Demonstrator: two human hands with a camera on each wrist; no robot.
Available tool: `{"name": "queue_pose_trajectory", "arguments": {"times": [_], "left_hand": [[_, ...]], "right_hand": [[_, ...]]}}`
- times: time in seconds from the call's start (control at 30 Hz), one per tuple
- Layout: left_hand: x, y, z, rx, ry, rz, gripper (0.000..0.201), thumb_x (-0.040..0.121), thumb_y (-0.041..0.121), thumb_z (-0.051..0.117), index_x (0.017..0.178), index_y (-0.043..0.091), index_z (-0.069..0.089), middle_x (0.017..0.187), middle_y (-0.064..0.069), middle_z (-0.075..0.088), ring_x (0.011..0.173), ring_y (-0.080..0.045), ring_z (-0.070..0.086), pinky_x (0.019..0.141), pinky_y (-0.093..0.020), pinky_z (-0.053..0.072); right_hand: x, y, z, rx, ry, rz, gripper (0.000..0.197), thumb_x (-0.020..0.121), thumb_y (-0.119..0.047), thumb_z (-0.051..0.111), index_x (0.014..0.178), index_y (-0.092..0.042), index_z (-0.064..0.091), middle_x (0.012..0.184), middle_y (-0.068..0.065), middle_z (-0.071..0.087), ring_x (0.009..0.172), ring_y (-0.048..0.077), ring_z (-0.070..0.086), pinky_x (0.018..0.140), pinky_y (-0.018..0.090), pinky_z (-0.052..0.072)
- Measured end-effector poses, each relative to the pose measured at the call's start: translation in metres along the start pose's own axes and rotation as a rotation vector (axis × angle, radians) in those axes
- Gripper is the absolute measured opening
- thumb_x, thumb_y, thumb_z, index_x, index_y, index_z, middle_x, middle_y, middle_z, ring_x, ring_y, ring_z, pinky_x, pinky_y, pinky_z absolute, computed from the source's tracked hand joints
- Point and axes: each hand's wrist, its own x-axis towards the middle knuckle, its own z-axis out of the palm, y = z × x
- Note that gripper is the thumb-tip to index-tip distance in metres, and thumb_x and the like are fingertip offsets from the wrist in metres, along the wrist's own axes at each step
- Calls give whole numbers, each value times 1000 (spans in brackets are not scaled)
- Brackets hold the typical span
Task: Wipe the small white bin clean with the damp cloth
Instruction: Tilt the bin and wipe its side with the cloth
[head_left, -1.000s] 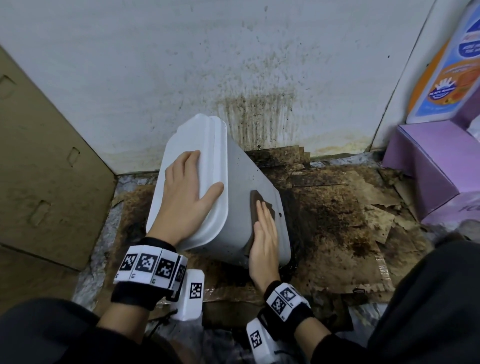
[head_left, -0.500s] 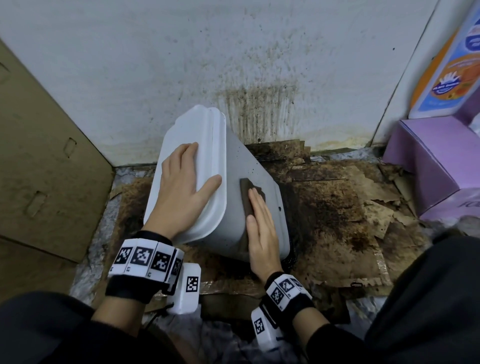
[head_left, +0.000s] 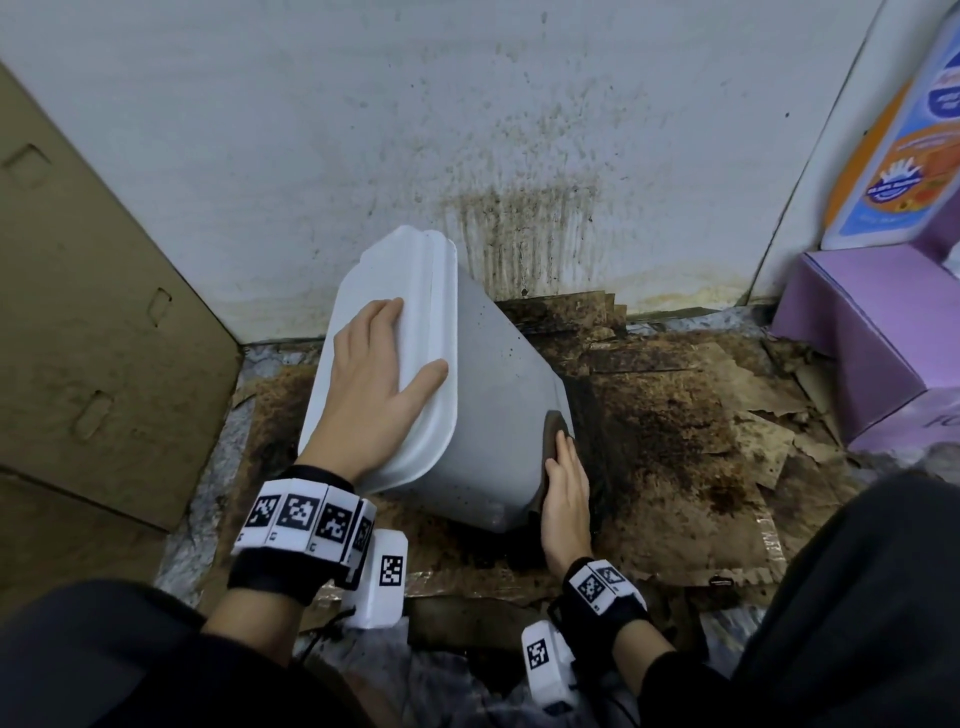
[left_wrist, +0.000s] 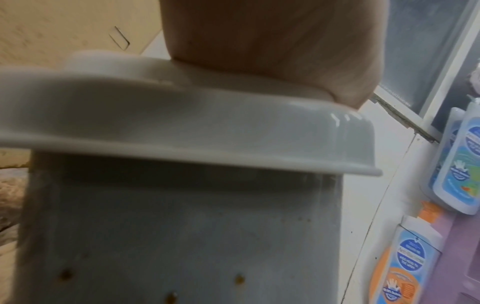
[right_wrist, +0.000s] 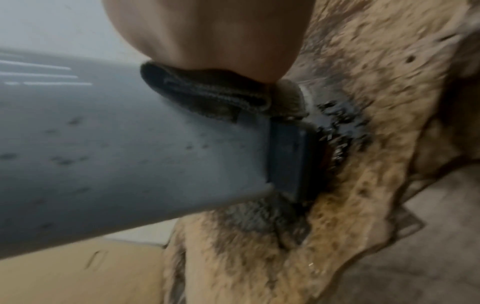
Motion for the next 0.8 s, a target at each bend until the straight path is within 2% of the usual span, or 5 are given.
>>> {"name": "queue_pose_trajectory", "arguments": {"times": [0.2, 0.4, 0.47, 0.63, 0.8], "left_hand": [[2, 2, 1, 19, 10, 13, 91, 83, 67, 36, 157, 16, 22, 159, 3, 21, 147, -13, 13, 118, -30, 13], [2, -3, 0, 12, 8, 19, 90, 84, 67, 35, 157, 17, 20, 159, 6, 20, 146, -9, 12, 117, -28, 12], [3, -3, 0, 18, 4, 17, 90, 84, 68, 35, 157, 17, 20, 159, 6, 20, 147, -9, 12, 118, -28, 12], [7, -5, -5, 55, -54, 34, 90, 84, 68, 33, 156, 16, 19, 158, 5, 19, 145, -14, 15, 118, -30, 15], [13, -4, -10, 122, -52, 54, 86, 83, 65, 36, 150, 15, 23, 151, 4, 23, 134, -13, 21, 109, -28, 18]], "right_hand": [[-31, -67, 20, 102, -74, -161, 71, 93, -57, 19, 161, -38, 26, 170, -21, 19, 155, -6, 10, 131, 33, 7], [-45, -127, 18, 145, -318, -333, 51, 110, -30, 24, 161, -36, 23, 169, -26, 17, 153, -14, 9, 127, 19, 8], [-40, -126, 14, 57, -344, -393, 51, 114, -24, 27, 163, -34, 19, 169, -25, 15, 154, -12, 7, 129, 21, 7], [-14, -124, 16, -216, -362, -526, 58, 110, -45, 9, 166, -33, 0, 172, -22, -4, 158, -3, -9, 131, 34, -2], [28, -139, 19, -275, -509, -521, 57, 114, -34, 12, 164, -25, -15, 171, -13, -22, 155, -2, -24, 130, 36, -12]]}}
